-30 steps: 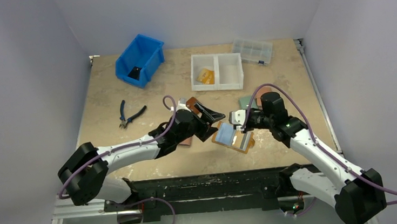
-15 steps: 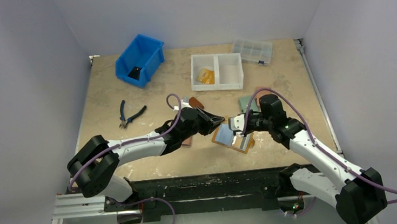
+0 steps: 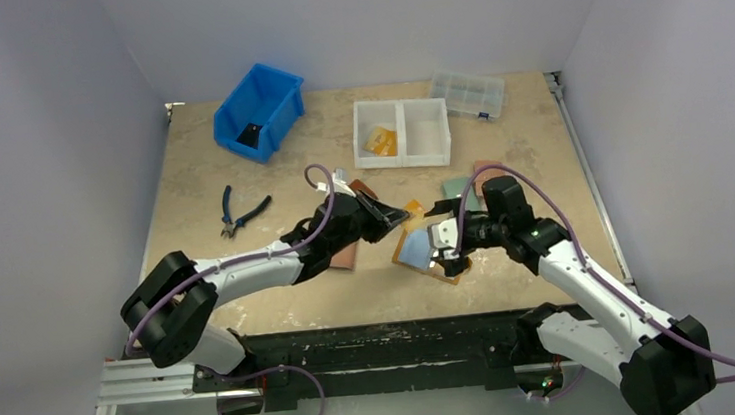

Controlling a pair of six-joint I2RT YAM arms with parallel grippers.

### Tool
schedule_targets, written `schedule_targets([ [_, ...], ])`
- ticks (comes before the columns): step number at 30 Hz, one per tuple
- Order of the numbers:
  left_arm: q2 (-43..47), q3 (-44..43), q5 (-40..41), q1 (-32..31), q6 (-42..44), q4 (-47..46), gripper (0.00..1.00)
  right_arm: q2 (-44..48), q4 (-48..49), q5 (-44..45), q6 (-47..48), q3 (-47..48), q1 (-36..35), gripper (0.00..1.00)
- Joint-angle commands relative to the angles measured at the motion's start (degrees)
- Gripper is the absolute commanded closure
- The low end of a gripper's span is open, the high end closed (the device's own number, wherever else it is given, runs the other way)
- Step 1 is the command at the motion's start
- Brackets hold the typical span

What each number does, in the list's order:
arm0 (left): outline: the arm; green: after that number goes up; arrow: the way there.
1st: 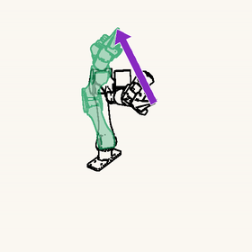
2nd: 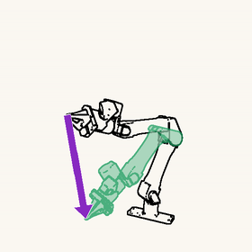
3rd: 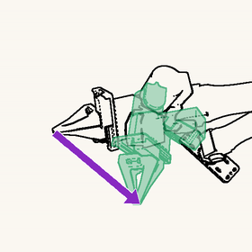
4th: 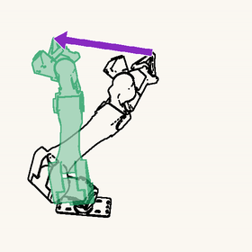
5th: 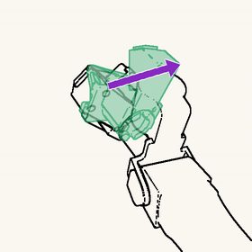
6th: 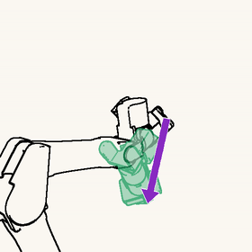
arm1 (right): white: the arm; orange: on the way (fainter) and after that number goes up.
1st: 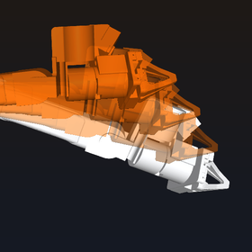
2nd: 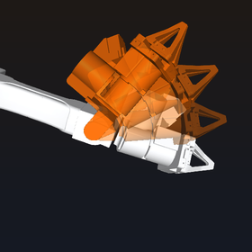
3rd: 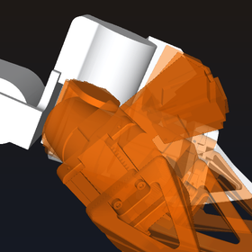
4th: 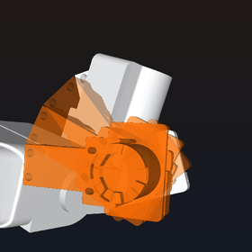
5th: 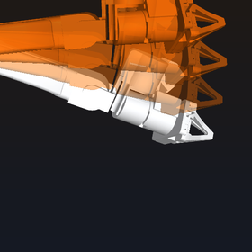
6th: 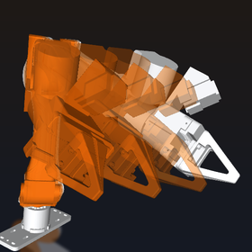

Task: Take the credit cards out of the card holder
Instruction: Place the credit card in the storage box.

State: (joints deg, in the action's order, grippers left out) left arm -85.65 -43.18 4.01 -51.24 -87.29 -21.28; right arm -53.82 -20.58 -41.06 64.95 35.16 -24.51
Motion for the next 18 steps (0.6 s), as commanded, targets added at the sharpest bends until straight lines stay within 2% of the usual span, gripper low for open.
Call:
schedule_targets([
  [1, 2.3, -0.1, -5.3, 8.0, 24.8, -3.9, 1.0, -0.3, -6.7, -5.3, -3.3, 6.5, 4.6, 0.01],
  [2, 1.8, 0.1, -9.2, 10.4, 30.5, -6.1, 1.0, -1.2, -7.5, -6.0, -4.3, 7.4, 5.8, 0.01],
  [4, -0.8, -1.6, -17.3, 15.1, 36.3, -10.7, 1.0, -2.1, -9.2, -6.3, -4.6, 8.7, 6.8, 0.01],
  [7, -9.0, -10.3, -24.7, 21.0, 40.7, -6.8, 1.0, -2.0, -8.7, -6.0, -5.5, 8.7, 7.3, 0.01],
  [9, -12.9, -15.9, -24.9, 22.8, 43.3, -4.4, 1.0, -1.9, -8.2, -5.9, -5.9, 8.5, 7.7, 0.01],
  [12, -18.0, -25.1, -20.8, 24.3, 47.2, 2.4, 1.0, -2.1, -8.1, -5.8, -6.2, 8.5, 7.9, 0.01],
  [18, -29.2, -41.1, -19.2, 26.2, 50.0, 10.5, 1.0, -2.3, -8.3, -6.6, -6.3, 8.4, 8.1, 0.01],
])
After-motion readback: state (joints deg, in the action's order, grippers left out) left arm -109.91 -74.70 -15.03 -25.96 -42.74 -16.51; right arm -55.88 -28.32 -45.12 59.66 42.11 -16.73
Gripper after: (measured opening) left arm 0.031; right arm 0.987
